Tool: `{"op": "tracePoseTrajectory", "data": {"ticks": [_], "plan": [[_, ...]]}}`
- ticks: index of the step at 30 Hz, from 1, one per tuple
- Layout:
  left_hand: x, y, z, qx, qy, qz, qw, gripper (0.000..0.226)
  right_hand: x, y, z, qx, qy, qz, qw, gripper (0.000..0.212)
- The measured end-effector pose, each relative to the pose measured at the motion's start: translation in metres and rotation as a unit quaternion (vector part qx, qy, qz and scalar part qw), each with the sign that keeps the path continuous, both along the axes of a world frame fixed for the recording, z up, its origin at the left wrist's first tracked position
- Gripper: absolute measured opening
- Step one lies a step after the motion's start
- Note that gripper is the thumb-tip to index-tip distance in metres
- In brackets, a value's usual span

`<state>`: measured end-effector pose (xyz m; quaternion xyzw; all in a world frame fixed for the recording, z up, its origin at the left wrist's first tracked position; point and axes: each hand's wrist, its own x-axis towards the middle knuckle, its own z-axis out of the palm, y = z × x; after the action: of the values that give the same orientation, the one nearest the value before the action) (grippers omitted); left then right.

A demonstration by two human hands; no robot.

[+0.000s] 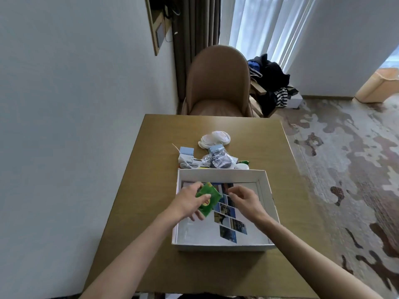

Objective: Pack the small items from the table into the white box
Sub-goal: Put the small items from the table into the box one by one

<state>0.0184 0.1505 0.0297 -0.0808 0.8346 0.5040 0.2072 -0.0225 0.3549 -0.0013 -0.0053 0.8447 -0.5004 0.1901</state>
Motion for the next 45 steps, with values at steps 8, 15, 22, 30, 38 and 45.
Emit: {"op": "tracePoseTrajectory", "data": {"ticks": [8,15,22,30,38,45], "plan": [[-0.013,0.029,-0.044,-0.290,-0.072,-0.287,0.910,0.052,0.006,0.042,0.017,0.194,-0.043,0.273,0.941,0.021],[-0.010,0.017,-0.042,-0.393,0.113,-0.271,0.871,0.038,0.007,0.025,-0.006,0.260,0.108,0.350,0.893,0.037],[0.005,-0.026,-0.017,-0.397,0.261,-0.097,0.875,0.020,0.000,-0.009,-0.040,0.276,0.210,0.476,0.808,0.057],[0.028,-0.031,-0.025,-0.392,0.215,0.026,0.894,0.016,0.021,-0.047,-0.045,0.155,0.139,0.511,0.834,0.034],[0.017,-0.019,-0.017,-0.430,0.230,0.011,0.873,0.008,0.005,-0.030,-0.020,0.065,0.081,0.403,0.909,0.021],[-0.018,-0.016,-0.010,-0.407,0.262,0.030,0.875,0.014,-0.071,0.015,0.028,0.025,0.160,0.207,0.965,0.007]]}}
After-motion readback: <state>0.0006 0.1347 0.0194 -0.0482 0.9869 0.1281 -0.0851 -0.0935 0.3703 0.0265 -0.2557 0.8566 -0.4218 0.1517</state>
